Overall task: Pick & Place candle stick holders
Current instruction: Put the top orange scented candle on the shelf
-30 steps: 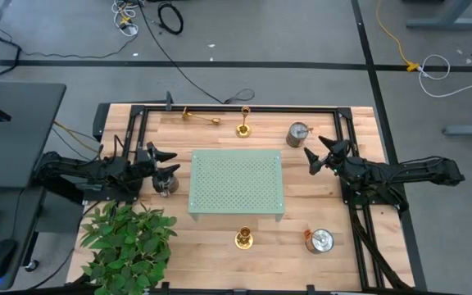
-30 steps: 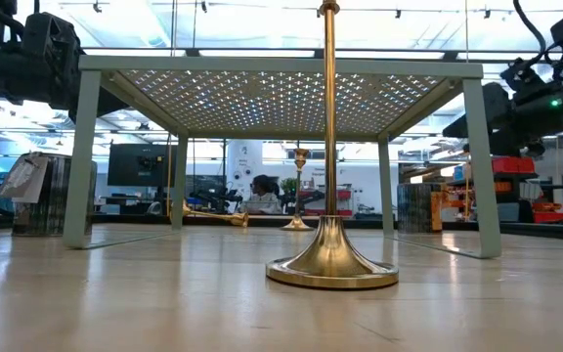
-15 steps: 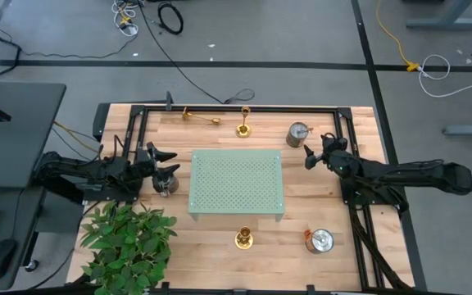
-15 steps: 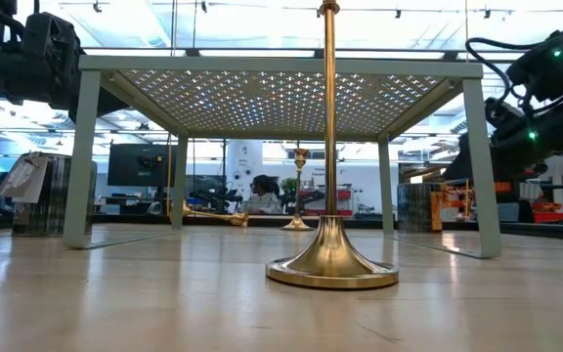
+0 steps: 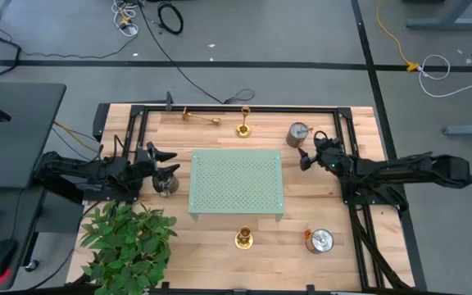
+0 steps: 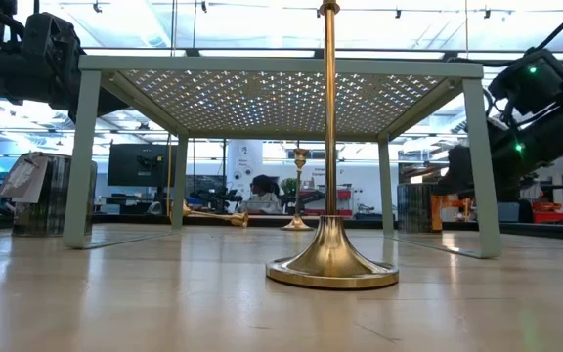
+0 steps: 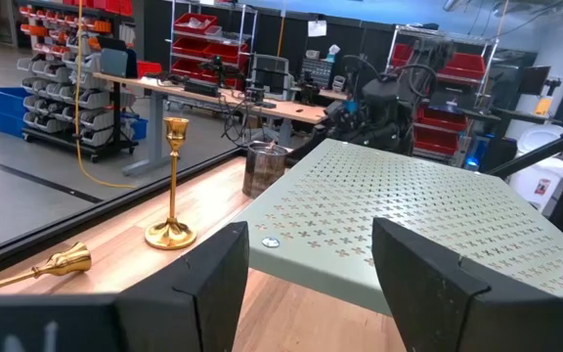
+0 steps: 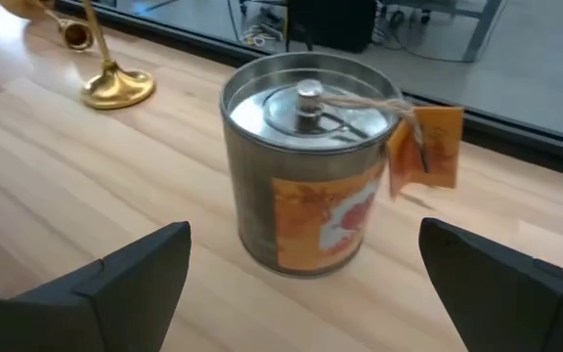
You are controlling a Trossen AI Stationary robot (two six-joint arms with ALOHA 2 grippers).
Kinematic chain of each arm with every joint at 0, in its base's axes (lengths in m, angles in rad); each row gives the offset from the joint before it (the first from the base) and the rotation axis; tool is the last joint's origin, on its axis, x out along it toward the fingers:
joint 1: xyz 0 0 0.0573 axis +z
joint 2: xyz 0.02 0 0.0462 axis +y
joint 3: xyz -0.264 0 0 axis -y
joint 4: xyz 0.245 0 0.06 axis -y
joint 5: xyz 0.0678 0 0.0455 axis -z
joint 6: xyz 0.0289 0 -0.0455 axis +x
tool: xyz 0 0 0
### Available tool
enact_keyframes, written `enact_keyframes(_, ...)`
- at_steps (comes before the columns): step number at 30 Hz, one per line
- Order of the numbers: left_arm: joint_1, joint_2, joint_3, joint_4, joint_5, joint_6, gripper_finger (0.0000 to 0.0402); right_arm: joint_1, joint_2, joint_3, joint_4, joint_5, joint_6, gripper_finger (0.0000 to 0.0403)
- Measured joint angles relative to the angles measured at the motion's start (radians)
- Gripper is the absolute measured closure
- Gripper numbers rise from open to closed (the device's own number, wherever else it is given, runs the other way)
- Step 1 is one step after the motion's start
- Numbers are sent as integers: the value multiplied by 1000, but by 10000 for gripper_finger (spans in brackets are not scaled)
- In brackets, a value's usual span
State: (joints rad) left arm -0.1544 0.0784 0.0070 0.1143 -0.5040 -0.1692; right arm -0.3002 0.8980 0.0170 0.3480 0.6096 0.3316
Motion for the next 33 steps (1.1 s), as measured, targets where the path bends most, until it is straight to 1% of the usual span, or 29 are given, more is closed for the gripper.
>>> enact_keyframes(5,0,0,0,0,0,0,184,-16,117,0,69,0,-1,3)
enact_keyframes(8,0,0,0,0,0,0,184,-25,182,0,139,-3,-4,3)
enact_keyframes(13,0,0,0,0,0,0,184,-36,282,0,265,-27,-34,3)
enact_keyframes(17,0,0,0,0,0,0,184,-53,362,0,344,-73,-35,3)
enact_keyframes(21,0,0,0,0,0,0,184,-67,442,7,416,-90,-60,3)
enact_keyframes(25,0,0,0,0,0,0,184,-83,514,54,441,-135,-78,3)
enact_keyframes(28,0,0,0,0,0,0,184,-94,562,105,445,-139,-117,3)
enact_keyframes(33,0,0,0,0,0,0,184,-112,635,160,445,-147,-130,3)
